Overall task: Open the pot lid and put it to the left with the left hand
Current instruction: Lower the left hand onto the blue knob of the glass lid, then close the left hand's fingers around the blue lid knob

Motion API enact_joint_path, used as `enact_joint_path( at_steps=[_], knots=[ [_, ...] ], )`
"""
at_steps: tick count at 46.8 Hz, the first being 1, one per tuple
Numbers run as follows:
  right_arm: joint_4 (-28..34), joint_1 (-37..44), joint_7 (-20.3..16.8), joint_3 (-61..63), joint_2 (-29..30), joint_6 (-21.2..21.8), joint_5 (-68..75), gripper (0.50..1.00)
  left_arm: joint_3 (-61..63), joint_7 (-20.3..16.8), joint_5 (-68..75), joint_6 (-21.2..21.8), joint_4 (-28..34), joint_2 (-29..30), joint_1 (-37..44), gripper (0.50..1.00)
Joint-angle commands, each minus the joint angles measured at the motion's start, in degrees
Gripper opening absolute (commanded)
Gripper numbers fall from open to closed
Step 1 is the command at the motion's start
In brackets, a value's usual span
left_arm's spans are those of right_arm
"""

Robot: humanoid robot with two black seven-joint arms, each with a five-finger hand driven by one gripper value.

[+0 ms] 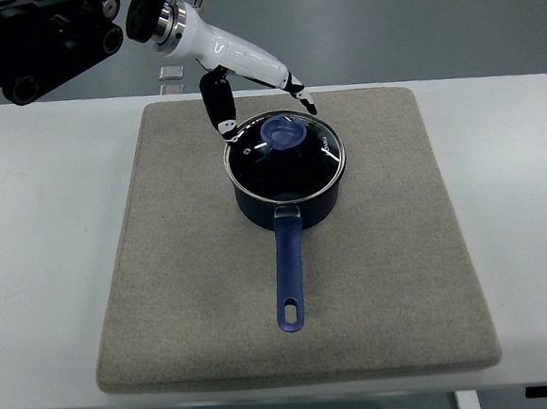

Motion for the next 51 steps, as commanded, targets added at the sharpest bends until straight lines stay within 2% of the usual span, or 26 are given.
enact_joint_path(
  at_steps=[1,12,21,38,51],
  knots=[
    [-0.01,0.00,0.01,0.00,0.00,0.00,0.00,0.917,0.19,0.01,1.36,0.50,-0.02,0.01,-0.10,0.958],
    [0.08,0.00,0.01,0.00,0.00,0.00,0.00,0.917,0.19,0.01,2.06,2.61,-0.20,-0.96,-0.28,0.958],
    [-0.01,0.00,-0.07,0.00,0.00,0.00,0.00,0.917,0.19,0.01,7.16,4.28,-0.29,-1.93,-0.28,0.936],
    [0.08,0.00,0.01,0.00,0.00,0.00,0.00,0.917,0.19,0.01,8.57,4.81,-0.46,-3.24,0.25,0.936],
    [-0.01,0.00,0.01,0.00,0.00,0.00,0.00,0.917,2.13,0.01,8.48,8.67,0.42,-4.65,0.42,0.936]
  ],
)
